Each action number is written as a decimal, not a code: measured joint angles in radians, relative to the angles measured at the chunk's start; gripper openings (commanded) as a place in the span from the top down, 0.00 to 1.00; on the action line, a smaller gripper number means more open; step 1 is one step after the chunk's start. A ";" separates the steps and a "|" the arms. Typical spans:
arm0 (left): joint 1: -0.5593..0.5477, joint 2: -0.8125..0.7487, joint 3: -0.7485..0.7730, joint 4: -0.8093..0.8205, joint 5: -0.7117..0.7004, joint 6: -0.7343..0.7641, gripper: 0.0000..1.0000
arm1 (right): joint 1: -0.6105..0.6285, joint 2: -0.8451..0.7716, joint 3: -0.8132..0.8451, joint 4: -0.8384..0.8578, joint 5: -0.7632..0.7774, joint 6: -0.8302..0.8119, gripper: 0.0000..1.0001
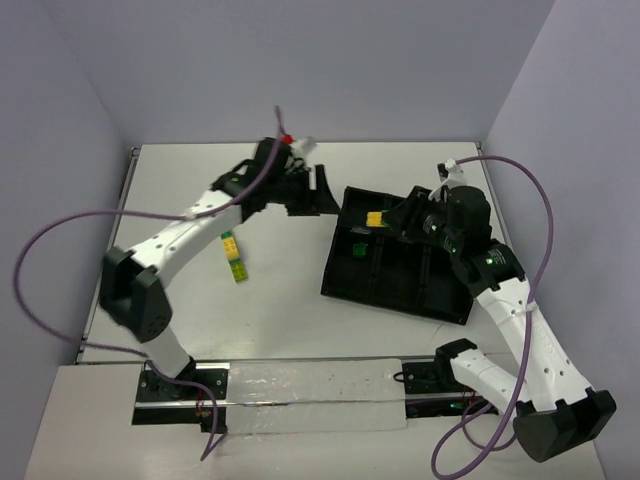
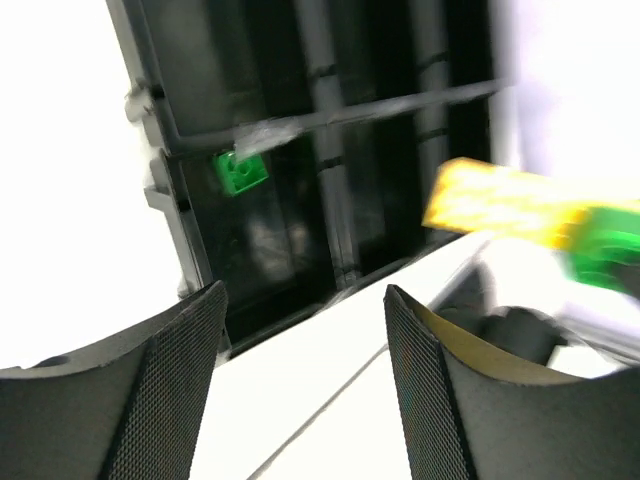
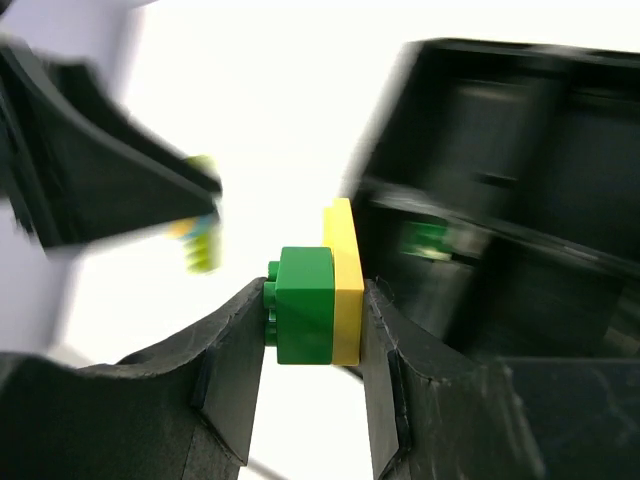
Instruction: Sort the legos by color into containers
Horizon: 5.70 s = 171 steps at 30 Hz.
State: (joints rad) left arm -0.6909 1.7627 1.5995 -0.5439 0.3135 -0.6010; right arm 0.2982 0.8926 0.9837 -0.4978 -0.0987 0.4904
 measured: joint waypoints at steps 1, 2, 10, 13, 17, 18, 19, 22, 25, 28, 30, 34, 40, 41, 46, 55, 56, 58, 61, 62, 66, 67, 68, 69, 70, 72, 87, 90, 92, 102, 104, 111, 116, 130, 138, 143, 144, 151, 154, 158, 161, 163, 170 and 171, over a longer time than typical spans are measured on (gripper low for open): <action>0.037 -0.063 -0.058 0.049 0.046 -0.015 0.25 | -0.003 0.004 -0.005 0.033 -0.060 0.006 0.96; 0.079 -0.127 -0.117 0.096 0.096 -0.034 0.24 | -0.005 0.010 -0.011 0.071 -0.125 0.016 0.96; 0.183 -0.305 -0.407 0.448 0.413 -0.184 0.23 | -0.010 0.149 -0.101 0.392 -0.507 0.187 0.98; 0.176 -0.297 -0.479 0.508 0.483 -0.224 0.23 | -0.011 0.205 -0.103 0.466 -0.572 0.233 0.98; 0.176 -0.278 -0.509 0.550 0.527 -0.250 0.24 | -0.011 0.220 -0.103 0.517 -0.618 0.256 0.98; 0.176 -0.274 -0.510 0.559 0.534 -0.254 0.24 | -0.011 0.221 -0.102 0.529 -0.628 0.260 0.98; 0.176 -0.270 -0.510 0.569 0.541 -0.258 0.24 | -0.011 0.221 -0.101 0.541 -0.637 0.264 0.98; 0.176 -0.260 -0.510 0.608 0.562 -0.268 0.25 | -0.011 0.226 -0.100 0.572 -0.666 0.274 0.98; 0.177 -0.245 -0.510 0.638 0.577 -0.283 0.29 | -0.011 0.240 -0.100 0.594 -0.691 0.280 0.97; 0.176 -0.225 -0.510 0.679 0.589 -0.309 0.41 | -0.011 0.253 -0.100 0.606 -0.709 0.283 0.97; 0.177 -0.216 -0.510 0.706 0.595 -0.332 0.50 | -0.011 0.261 -0.100 0.610 -0.715 0.283 0.97; 0.180 -0.211 -0.510 0.766 0.608 -0.371 0.64 | -0.011 0.271 -0.100 0.625 -0.729 0.293 0.97; 0.190 -0.210 -0.515 0.832 0.639 -0.410 0.86 | -0.020 0.286 -0.100 0.684 -0.758 0.324 0.97; 0.192 -0.210 -0.517 0.841 0.641 -0.416 0.89 | -0.022 0.292 -0.101 0.698 -0.765 0.331 0.97; 0.205 -0.210 -0.529 0.855 0.642 -0.436 1.00 | -0.028 0.348 -0.118 0.805 -0.803 0.389 0.87; 0.221 -0.214 -0.542 0.821 0.622 -0.429 1.00 | -0.022 0.387 -0.081 0.737 -0.791 0.361 0.40; 0.224 -0.218 -0.542 0.810 0.618 -0.426 1.00 | -0.020 0.388 -0.063 0.689 -0.770 0.339 0.38; 0.228 -0.236 -0.542 0.770 0.600 -0.413 1.00 | -0.012 0.397 -0.028 0.602 -0.709 0.285 0.33; 0.238 -0.255 -0.542 0.725 0.582 -0.391 1.00 | -0.013 0.405 0.003 0.496 -0.625 0.223 0.31; 0.241 -0.258 -0.542 0.715 0.579 -0.387 1.00 | -0.013 0.407 0.008 0.470 -0.603 0.209 0.31; 0.245 -0.261 -0.553 0.688 0.560 -0.382 1.00 | -0.013 0.408 0.011 0.407 -0.552 0.180 0.31; 0.245 -0.261 -0.556 0.687 0.557 -0.383 1.00 | -0.013 0.408 0.011 0.398 -0.546 0.176 0.31; 0.245 -0.261 -0.560 0.686 0.555 -0.383 1.00 | -0.013 0.408 0.011 0.390 -0.539 0.172 0.31; 0.245 -0.261 -0.562 0.686 0.555 -0.385 1.00 | -0.013 0.408 0.011 0.384 -0.533 0.170 0.31; 0.245 -0.261 -0.565 0.686 0.554 -0.386 1.00 | -0.013 0.408 0.011 0.378 -0.527 0.167 0.31; 0.246 -0.260 -0.567 0.683 0.551 -0.387 1.00 | -0.013 0.408 0.011 0.362 -0.508 0.160 0.30; 0.258 -0.260 -0.565 0.590 0.527 -0.350 1.00 | 0.128 0.459 0.165 0.139 -0.220 -0.040 0.25; 0.258 -0.260 -0.565 0.573 0.520 -0.340 1.00 | 0.142 0.464 0.170 0.127 -0.193 -0.049 0.25; 0.258 -0.260 -0.565 0.563 0.518 -0.334 1.00 | 0.149 0.464 0.170 0.124 -0.180 -0.053 0.25; 0.256 -0.259 -0.549 0.546 0.509 -0.318 1.00 | 0.164 0.423 0.168 0.138 -0.153 -0.043 0.25; 0.254 -0.259 -0.548 0.544 0.509 -0.313 1.00 | 0.169 0.407 0.168 0.149 -0.153 -0.037 0.24; 0.254 -0.259 -0.546 0.541 0.507 -0.310 1.00 | 0.199 0.414 0.168 0.158 -0.161 -0.038 0.24; 0.254 -0.259 -0.546 0.541 0.505 -0.311 1.00 | 0.242 0.468 0.169 0.137 -0.142 -0.047 0.31; 0.254 -0.257 -0.537 0.513 0.474 -0.296 1.00 | 0.261 0.487 0.172 0.134 -0.101 -0.046 1.00; 0.241 -0.250 -0.536 0.487 0.472 -0.277 1.00 | 0.255 0.447 0.121 0.147 -0.112 -0.031 1.00; 0.241 -0.228 -0.533 0.444 0.436 -0.254 1.00 | 0.116 0.344 0.030 0.191 -0.205 0.023 1.00; 0.243 -0.221 -0.533 0.437 0.429 -0.252 1.00 | 0.090 0.321 0.016 0.198 -0.222 0.030 1.00; 0.245 -0.195 -0.520 0.402 0.398 -0.248 1.00 | 0.064 0.273 -0.006 0.194 -0.256 0.040 1.00; 0.242 -0.195 -0.507 0.395 0.380 -0.247 1.00 | 0.076 0.289 -0.008 0.137 -0.143 0.029 0.99; 0.239 -0.199 -0.482 0.354 0.327 -0.236 1.00 | 0.101 0.348 -0.006 0.079 -0.016 -0.007 0.94; 0.239 -0.210 -0.454 0.314 0.272 -0.223 1.00 | 0.124 0.405 -0.007 0.048 0.023 -0.033 0.88; 0.239 -0.221 -0.433 0.293 0.241 -0.215 1.00 | 0.143 0.429 -0.007 0.041 0.034 -0.045 0.85; 0.239 -0.248 -0.386 0.280 0.205 -0.205 1.00 | 0.209 0.482 -0.004 0.040 0.033 -0.075 0.34; 0.239 -0.248 -0.382 0.276 0.201 -0.203 1.00 | 0.212 0.490 -0.002 0.040 0.032 -0.078 0.28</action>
State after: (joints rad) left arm -0.4522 1.5150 1.2178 -0.2678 0.5141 -0.8039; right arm 0.5100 1.3827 0.9818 -0.4582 -0.0671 0.4128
